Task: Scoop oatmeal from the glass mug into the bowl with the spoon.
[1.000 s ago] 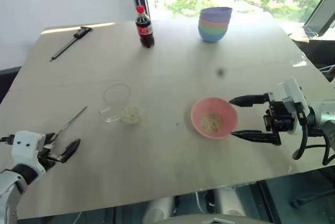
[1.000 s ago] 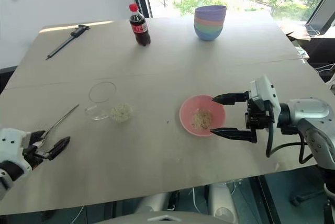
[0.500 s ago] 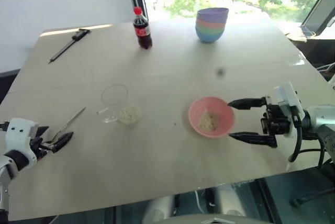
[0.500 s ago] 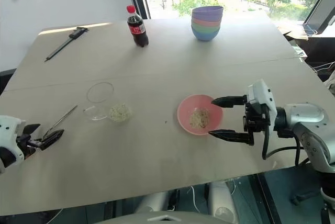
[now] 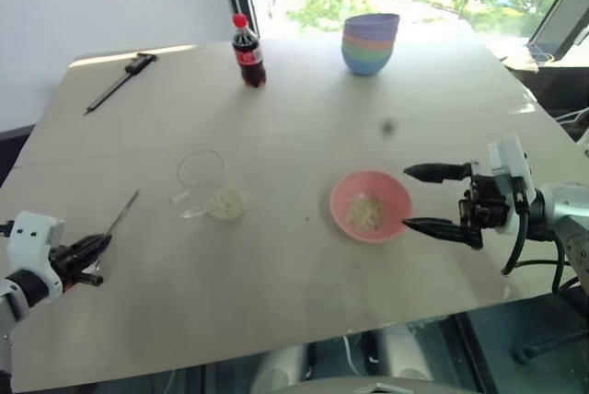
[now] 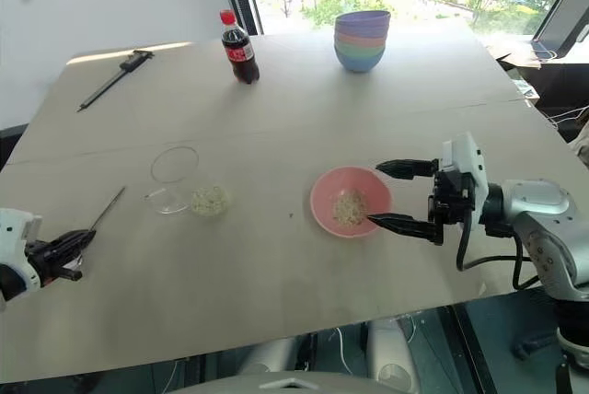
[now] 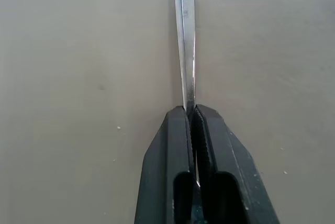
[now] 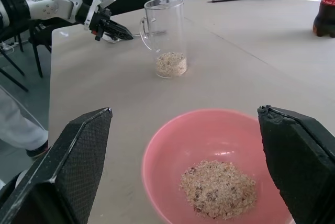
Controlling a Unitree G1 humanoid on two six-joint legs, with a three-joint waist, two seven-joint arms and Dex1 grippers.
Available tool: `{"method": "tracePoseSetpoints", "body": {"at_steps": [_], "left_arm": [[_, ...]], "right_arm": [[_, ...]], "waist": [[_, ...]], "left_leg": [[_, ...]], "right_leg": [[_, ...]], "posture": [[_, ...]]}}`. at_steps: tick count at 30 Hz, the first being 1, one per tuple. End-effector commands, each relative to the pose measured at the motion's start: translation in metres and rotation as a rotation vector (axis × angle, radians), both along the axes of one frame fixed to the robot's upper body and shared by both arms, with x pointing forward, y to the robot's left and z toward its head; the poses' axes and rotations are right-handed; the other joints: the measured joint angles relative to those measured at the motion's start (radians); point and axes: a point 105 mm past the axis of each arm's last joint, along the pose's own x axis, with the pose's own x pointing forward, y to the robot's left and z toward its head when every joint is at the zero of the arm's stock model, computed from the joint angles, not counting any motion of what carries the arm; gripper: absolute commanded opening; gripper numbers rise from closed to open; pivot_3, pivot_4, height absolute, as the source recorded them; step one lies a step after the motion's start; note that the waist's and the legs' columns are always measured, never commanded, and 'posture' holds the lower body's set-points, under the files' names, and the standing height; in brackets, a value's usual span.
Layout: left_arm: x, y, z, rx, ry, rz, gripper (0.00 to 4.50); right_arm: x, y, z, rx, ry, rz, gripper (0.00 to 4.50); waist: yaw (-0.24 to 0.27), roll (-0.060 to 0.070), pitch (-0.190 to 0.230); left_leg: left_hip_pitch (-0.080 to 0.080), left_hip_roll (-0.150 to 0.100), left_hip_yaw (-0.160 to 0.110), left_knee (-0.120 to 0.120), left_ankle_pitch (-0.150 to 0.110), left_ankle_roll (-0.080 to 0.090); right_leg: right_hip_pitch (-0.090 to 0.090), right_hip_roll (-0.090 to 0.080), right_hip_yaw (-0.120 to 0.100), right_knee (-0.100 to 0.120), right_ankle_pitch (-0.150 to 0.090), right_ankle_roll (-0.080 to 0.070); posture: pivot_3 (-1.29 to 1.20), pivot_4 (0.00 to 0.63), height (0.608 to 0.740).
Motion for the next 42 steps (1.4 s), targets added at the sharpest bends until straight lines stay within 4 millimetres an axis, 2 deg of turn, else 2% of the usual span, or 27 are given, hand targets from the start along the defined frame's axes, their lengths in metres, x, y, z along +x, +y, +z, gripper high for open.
{"method": "tracePoseSetpoints", "body": {"at_steps": [1, 4, 7, 11, 15, 17, 19, 23, 26, 28, 34, 42], "left_arm": [[0.011, -0.01, 0.065, 0.041, -0.295, 0.015, 0.03], [0.016, -0.024, 0.104, 0.048, -0.448, -0.006, 0.03], [0.02, -0.036, 0.13, 0.06, -0.536, -0.048, 0.03], [0.028, -0.066, 0.178, 0.107, -0.686, -0.133, 0.03], [0.034, -0.113, 0.222, 0.138, -0.784, -0.29, 0.03], [0.036, -0.142, 0.232, 0.16, -0.794, -0.394, 0.03], [0.038, -0.163, 0.236, 0.178, -0.796, -0.464, 0.03], [0.043, -0.224, 0.225, 0.269, -0.753, -0.68, 0.03], [0.043, -0.251, 0.215, 0.326, -0.721, -0.782, 0.03], [0.043, -0.264, 0.21, 0.334, -0.716, -0.831, 0.03], [0.049, -0.281, 0.196, 0.343, -0.697, -0.897, 0.03], [0.052, -0.286, 0.199, 0.333, -0.716, -0.9, 0.03]], "right_arm": [[0.005, 0.003, 0.005, -0.003, -0.027, 0.026, 4.5], [0.013, 0.007, 0.009, 0.003, -0.035, 0.025, 4.5], [0.02, 0.011, 0.014, 0.018, -0.036, 0.017, 4.5], [0.035, 0.017, 0.032, 0.084, -0.045, -0.024, 4.5], [0.046, 0.029, 0.055, 0.181, -0.034, -0.066, 4.5], [0.05, 0.038, 0.068, 0.229, -0.011, -0.082, 4.5], [0.051, 0.046, 0.077, 0.27, 0.033, -0.084, 4.5], [0.052, 0.066, 0.113, 0.388, 0.144, -0.056, 4.5], [0.046, 0.081, 0.133, 0.415, 0.183, -0.017, 4.5], [0.044, 0.091, 0.135, 0.393, 0.184, -0.019, 4.5], [0.047, 0.108, 0.135, 0.406, 0.195, -0.036, 4.5], [0.043, 0.113, 0.138, 0.42, 0.192, -0.012, 4.5]], "waist": [[0.006, -0.008, 0.002], [0.01, -0.011, 0.002], [0.007, -0.011, 0.002], [0.005, -0.012, 0.003], [0.006, -0.015, 0.003], [0.006, -0.014, 0.003], [0.004, -0.014, 0.003], [0.001, -0.013, 0.003], [-0.003, -0.013, 0.004], [-0.008, -0.013, 0.003], [-0.019, -0.013, 0.003], [-0.021, -0.013, 0.003]], "left_leg": [[0.0, 0.0, -0.001, 0.0, 0.0, 0.0], [-0.002, 0.0, -0.003, 0.0, -0.001, -0.004], [-0.002, -0.001, -0.003, 0.0, 0.001, -0.006], [-0.003, -0.001, -0.002, 0.0, 0.003, -0.005], [-0.011, -0.001, -0.004, 0.002, 0.005, -0.008], [-0.016, -0.002, -0.004, 0.003, 0.006, -0.009], [-0.016, -0.002, -0.004, 0.003, 0.006, -0.01], [-0.017, -0.002, -0.003, 0.003, 0.006, -0.01], [-0.017, -0.002, -0.002, 0.003, 0.006, -0.01], [-0.017, -0.002, -0.002, 0.002, 0.006, -0.01], [-0.016, -0.003, -0.001, 0.003, 0.006, -0.009], [-0.015, -0.003, -0.001, 0.006, 0.007, -0.01]], "right_leg": [[0.0, 0.0, -0.001, 0.0, 0.0, 0.0], [0.0, -0.001, -0.003, 0.0, 0.0, -0.001], [0.0, -0.001, -0.003, 0.0, 0.0, -0.001], [-0.001, -0.001, -0.003, 0.0, 0.0, -0.001], [-0.01, 0.0, -0.004, 0.002, 0.001, -0.002], [-0.015, 0.0, -0.004, 0.003, 0.002, -0.002], [-0.015, 0.0, -0.004, 0.003, 0.002, -0.002], [-0.016, 0.001, -0.005, 0.003, 0.002, -0.002], [-0.017, 0.002, -0.005, 0.003, 0.002, -0.002], [-0.017, 0.002, -0.005, 0.004, 0.001, -0.002], [-0.017, 0.005, -0.005, 0.007, 0.001, -0.002], [-0.018, 0.006, -0.004, 0.015, 0.001, -0.002]], "posture": [[0.0, 0.15, 0.74], [0.0, 0.15, 0.74], [0.0, 0.15, 0.74], [0.0, 0.15, 0.74], [0.0, 0.15, 0.74], [0.0, 0.15, 0.74], [0.0, 0.15, 0.74], [0.0, 0.15, 0.74], [0.0, 0.15, 0.74], [0.0, 0.15, 0.74], [0.0, 0.15, 0.74], [0.0, 0.15, 0.74]]}}
